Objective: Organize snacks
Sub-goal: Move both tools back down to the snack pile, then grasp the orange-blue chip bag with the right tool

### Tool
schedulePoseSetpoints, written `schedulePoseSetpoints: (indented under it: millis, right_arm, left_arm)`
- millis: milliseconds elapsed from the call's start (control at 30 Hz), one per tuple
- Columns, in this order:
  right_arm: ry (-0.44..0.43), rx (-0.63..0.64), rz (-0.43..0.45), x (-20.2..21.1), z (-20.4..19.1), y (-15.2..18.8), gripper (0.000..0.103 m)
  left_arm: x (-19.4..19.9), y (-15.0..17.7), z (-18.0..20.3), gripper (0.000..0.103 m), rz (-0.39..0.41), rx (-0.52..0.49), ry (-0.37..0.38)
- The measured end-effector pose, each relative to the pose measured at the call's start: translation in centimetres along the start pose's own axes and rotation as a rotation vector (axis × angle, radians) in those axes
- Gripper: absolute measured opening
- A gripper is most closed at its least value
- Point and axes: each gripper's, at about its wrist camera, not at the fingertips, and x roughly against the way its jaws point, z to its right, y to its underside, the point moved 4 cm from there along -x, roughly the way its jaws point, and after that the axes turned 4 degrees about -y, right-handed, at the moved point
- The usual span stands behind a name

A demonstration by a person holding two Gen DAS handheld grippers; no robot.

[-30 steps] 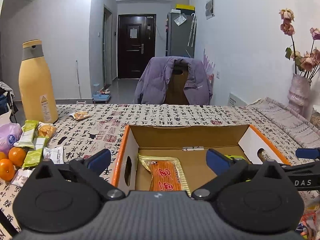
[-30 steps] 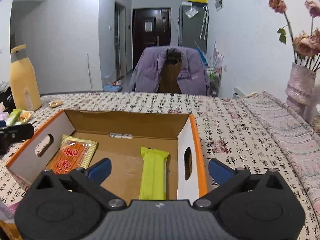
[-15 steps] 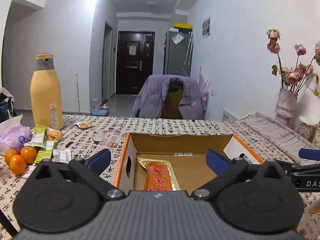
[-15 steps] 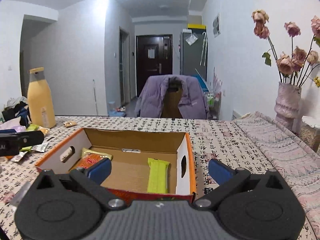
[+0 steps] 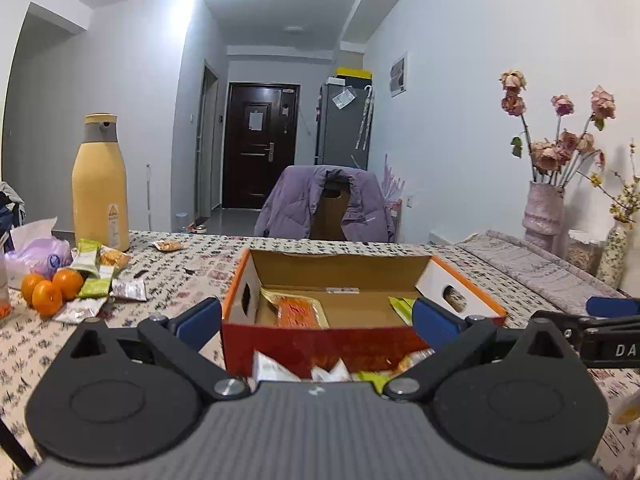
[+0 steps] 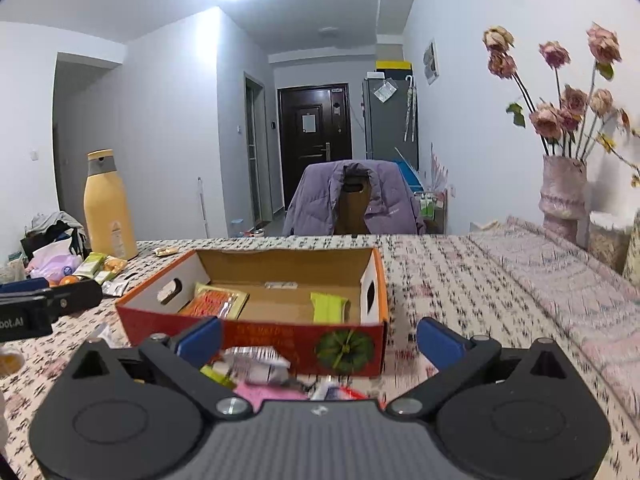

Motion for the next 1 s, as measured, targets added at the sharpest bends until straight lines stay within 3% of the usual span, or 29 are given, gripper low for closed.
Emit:
schedulePoseSetpoints:
  millis: [233, 633, 1000]
  right_arm:
    - [0.002, 0.008, 0.003, 2.4, -0.1, 2.9, 0.103]
    - [0.018, 0.042, -0.026, 4.1, -0.6, 6.4, 0.103]
    - [0.037, 0.032, -0.061, 3.4, 0.0, 7.4, 0.103]
  left_arm:
    - [1.7, 2.8, 0.9, 0.103, -0.032, -0.052, 0.041]
    - [2.0, 7.0, -1.6, 0.103, -0.122, -0.017, 0.046]
    - [2.0, 7.4, -1.8, 0.103, -0.127, -0.008, 0.057]
